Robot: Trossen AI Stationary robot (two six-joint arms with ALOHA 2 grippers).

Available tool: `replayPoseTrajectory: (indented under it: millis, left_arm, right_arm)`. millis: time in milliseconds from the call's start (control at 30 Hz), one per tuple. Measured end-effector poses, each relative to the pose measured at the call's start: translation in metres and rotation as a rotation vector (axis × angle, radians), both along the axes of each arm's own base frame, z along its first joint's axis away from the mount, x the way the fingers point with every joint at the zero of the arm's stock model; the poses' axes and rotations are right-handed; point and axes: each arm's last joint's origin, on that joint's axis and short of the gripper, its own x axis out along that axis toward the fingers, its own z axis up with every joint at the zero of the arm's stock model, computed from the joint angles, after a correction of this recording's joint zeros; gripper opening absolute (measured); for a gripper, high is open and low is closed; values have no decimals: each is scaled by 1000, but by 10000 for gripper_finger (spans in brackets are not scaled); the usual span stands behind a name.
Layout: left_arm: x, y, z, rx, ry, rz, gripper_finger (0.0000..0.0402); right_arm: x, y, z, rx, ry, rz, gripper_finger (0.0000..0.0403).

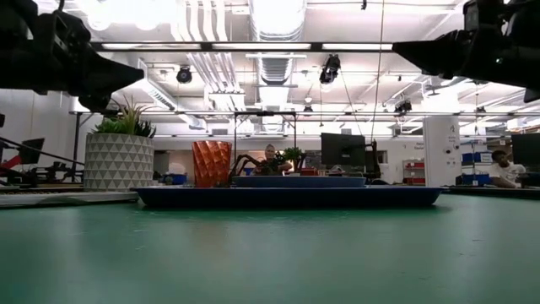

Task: Pick and place plate/cup/fork/spoon on tray
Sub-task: Return to Home Position

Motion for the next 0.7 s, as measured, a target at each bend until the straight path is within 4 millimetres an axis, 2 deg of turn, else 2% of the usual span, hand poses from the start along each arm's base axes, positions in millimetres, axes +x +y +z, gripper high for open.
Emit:
replayPoseTrajectory:
  millis: [433,700]
  left_arm:
    - [5,0,-7,-18,75,0,0]
    - [9,-1,-13,-15,139,1,0]
  right_arm:
    - [-25,7,8,43,-42,53,43]
    - [-43,12,20,22,-190,89,43]
